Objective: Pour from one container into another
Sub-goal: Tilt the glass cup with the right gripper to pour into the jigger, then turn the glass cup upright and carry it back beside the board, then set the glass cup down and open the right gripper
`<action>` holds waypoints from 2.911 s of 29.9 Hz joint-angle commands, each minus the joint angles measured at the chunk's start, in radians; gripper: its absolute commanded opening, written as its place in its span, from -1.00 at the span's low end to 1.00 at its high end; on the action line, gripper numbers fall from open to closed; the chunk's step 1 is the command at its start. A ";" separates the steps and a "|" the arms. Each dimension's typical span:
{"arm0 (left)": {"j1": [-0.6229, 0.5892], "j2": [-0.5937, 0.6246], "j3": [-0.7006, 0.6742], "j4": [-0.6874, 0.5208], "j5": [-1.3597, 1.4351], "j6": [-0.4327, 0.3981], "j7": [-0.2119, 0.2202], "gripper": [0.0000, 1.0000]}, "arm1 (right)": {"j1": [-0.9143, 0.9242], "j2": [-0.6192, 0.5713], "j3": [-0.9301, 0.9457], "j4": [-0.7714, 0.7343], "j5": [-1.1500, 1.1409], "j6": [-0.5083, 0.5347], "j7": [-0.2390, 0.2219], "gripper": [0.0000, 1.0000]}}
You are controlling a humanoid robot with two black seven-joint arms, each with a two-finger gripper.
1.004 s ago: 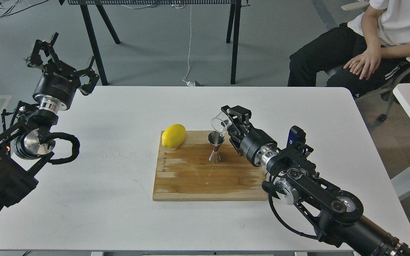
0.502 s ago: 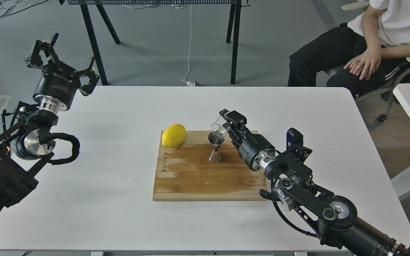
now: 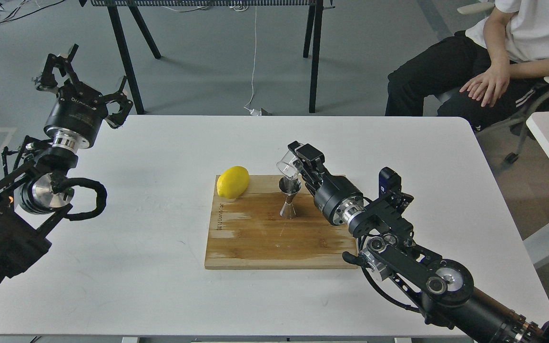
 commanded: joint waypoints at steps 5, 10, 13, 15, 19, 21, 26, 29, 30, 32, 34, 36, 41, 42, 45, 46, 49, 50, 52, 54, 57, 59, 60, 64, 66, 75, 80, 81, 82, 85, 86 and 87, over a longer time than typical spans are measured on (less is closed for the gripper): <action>0.000 0.000 0.001 0.000 0.000 0.000 0.000 1.00 | 0.001 0.001 -0.029 -0.006 -0.042 -0.024 0.009 -0.37; 0.000 0.000 0.001 0.000 0.000 0.000 0.000 1.00 | 0.004 -0.005 -0.038 -0.006 -0.083 -0.027 0.017 -0.37; 0.000 0.000 0.001 0.000 0.000 0.000 0.000 1.00 | 0.008 -0.008 -0.038 -0.008 -0.100 -0.027 0.018 -0.37; 0.000 0.000 0.000 0.000 0.000 0.000 0.000 1.00 | 0.010 -0.008 -0.040 -0.008 -0.109 -0.027 0.021 -0.37; 0.000 0.002 0.000 0.000 0.000 0.000 0.000 1.00 | 0.022 -0.011 -0.040 -0.005 -0.120 -0.027 0.023 -0.37; 0.002 0.003 0.000 0.000 0.000 0.000 0.000 1.00 | 0.031 -0.022 -0.041 -0.005 -0.155 -0.027 0.023 -0.37; 0.005 0.014 0.001 0.000 -0.002 0.000 0.000 1.00 | 0.042 -0.079 -0.047 -0.002 -0.229 -0.027 0.050 -0.37; 0.005 0.014 0.000 0.000 0.000 0.000 0.000 1.00 | 0.059 -0.119 -0.101 0.000 -0.253 -0.029 0.064 -0.37; 0.005 0.014 0.000 0.000 -0.002 0.000 0.000 1.00 | 0.064 -0.129 -0.112 0.000 -0.264 -0.029 0.072 -0.37; 0.005 0.014 -0.002 0.000 0.000 0.000 0.000 1.00 | 0.065 -0.134 -0.117 0.000 -0.267 -0.030 0.095 -0.37; 0.005 0.012 -0.002 0.000 -0.002 0.000 0.000 1.00 | 0.062 -0.132 -0.118 0.000 -0.267 -0.030 0.110 -0.37; 0.005 0.012 -0.002 0.000 -0.002 0.002 0.000 1.00 | 0.062 -0.128 -0.120 0.000 -0.267 -0.038 0.110 -0.37; 0.005 0.014 -0.002 0.000 -0.002 0.000 0.000 1.00 | 0.054 -0.114 -0.121 -0.002 -0.260 -0.052 0.110 -0.37; 0.005 0.014 -0.002 0.000 -0.002 0.000 0.000 1.00 | 0.051 -0.110 -0.121 -0.002 -0.254 -0.052 0.109 -0.37; 0.005 0.014 -0.002 0.000 -0.002 0.000 0.000 1.00 | 0.048 -0.109 -0.104 0.006 -0.190 -0.053 0.094 -0.36; 0.005 0.014 -0.002 0.000 -0.002 0.000 0.000 1.00 | 0.047 -0.108 -0.097 0.006 -0.115 -0.053 0.090 -0.36; 0.005 0.009 -0.003 0.000 -0.002 0.002 0.000 1.00 | 0.022 -0.112 -0.066 0.056 0.140 -0.055 0.090 -0.37; 0.005 0.008 -0.003 0.000 -0.002 0.002 0.000 1.00 | 0.013 -0.117 -0.055 0.081 0.192 -0.055 0.090 -0.37; 0.005 0.006 -0.002 0.000 -0.002 0.002 0.000 1.00 | -0.022 -0.126 -0.019 0.110 0.255 -0.055 0.090 -0.37; 0.005 0.005 -0.002 0.000 -0.002 0.003 0.000 1.00 | -0.060 -0.128 0.038 0.115 0.274 -0.052 0.087 -0.37; 0.005 0.006 -0.002 0.000 -0.002 0.002 0.000 1.00 | -0.120 -0.125 0.104 0.116 0.311 -0.047 0.083 -0.37; 0.005 0.006 -0.002 0.000 -0.002 0.002 0.000 1.00 | -0.153 -0.125 0.133 0.115 0.380 -0.046 0.081 -0.37; 0.005 0.006 -0.002 0.000 -0.002 0.002 0.000 1.00 | -0.163 -0.125 0.144 0.113 0.424 -0.044 0.081 -0.37; 0.005 0.009 0.000 0.000 -0.002 0.000 0.000 1.00 | -0.188 -0.128 0.199 0.099 0.655 -0.033 0.080 -0.36; 0.002 0.011 -0.002 0.000 -0.002 0.000 0.000 1.00 | -0.189 -0.142 0.218 0.083 0.778 -0.015 0.074 -0.35; 0.009 0.014 0.009 -0.005 -0.003 -0.006 0.000 1.00 | -0.186 -0.171 0.382 -0.201 1.139 0.246 -0.095 -0.34; 0.011 0.009 0.011 -0.005 -0.003 -0.008 0.000 1.00 | -0.182 -0.120 0.448 -0.356 1.251 0.321 -0.121 -0.33; 0.011 0.009 0.011 -0.005 -0.003 -0.009 0.000 1.00 | -0.179 -0.108 0.454 -0.388 1.280 0.335 -0.126 -0.33; 0.011 0.009 0.011 -0.005 -0.003 -0.009 0.000 1.00 | -0.179 -0.103 0.457 -0.410 1.305 0.350 -0.130 -0.33; 0.011 0.009 0.011 -0.005 -0.003 -0.011 0.000 1.00 | -0.183 -0.102 0.457 -0.425 1.349 0.408 -0.146 -0.33; 0.011 0.011 0.011 -0.005 -0.002 -0.011 0.000 1.00 | -0.185 -0.102 0.456 -0.425 1.355 0.417 -0.147 -0.30; 0.011 0.011 0.011 -0.005 -0.003 -0.011 0.000 1.00 | -0.185 -0.102 0.457 -0.425 1.356 0.418 -0.147 -0.28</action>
